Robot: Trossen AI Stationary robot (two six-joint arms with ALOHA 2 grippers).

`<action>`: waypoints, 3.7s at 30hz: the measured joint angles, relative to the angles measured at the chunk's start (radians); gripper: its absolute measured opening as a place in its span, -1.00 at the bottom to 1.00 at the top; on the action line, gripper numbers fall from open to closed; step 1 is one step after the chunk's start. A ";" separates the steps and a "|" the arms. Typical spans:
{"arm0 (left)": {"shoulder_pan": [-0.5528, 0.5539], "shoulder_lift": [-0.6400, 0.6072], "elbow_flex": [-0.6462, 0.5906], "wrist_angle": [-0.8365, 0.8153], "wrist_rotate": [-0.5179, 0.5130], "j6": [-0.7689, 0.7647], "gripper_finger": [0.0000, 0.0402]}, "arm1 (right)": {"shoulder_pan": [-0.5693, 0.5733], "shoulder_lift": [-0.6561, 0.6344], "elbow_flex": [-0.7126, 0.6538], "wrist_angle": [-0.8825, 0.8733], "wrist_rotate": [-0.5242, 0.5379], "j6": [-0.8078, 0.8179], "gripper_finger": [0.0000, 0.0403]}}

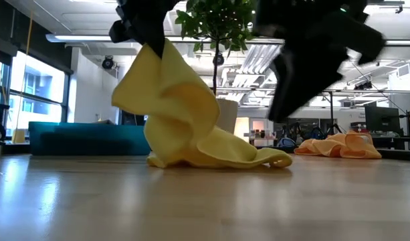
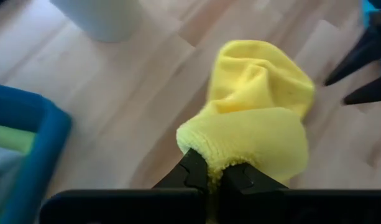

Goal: Fold microfiber towels
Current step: Fold the yellow towel

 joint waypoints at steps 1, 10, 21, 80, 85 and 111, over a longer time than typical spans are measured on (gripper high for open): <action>0.000 0.000 0.000 0.009 0.019 0.001 -1.00 | -0.003 -0.002 0.000 0.034 0.007 -0.001 -0.29; 0.027 0.000 0.000 0.124 0.172 0.054 -1.00 | -0.028 -0.011 0.000 0.263 0.125 -0.104 -0.29; 0.134 0.001 0.000 0.180 0.303 0.106 -1.00 | -0.018 -0.027 0.000 0.432 0.317 -0.114 -0.29; 0.192 0.002 0.000 0.236 0.497 0.166 -1.00 | -0.113 -0.132 0.017 0.454 0.258 -0.089 -0.29; 0.198 0.002 0.000 0.215 0.498 0.166 -1.00 | -0.106 -0.140 0.017 0.368 0.350 -0.107 -0.29; 0.209 0.002 0.000 0.217 0.435 0.140 -1.00 | -0.093 -0.082 0.017 0.523 0.455 -0.104 -0.29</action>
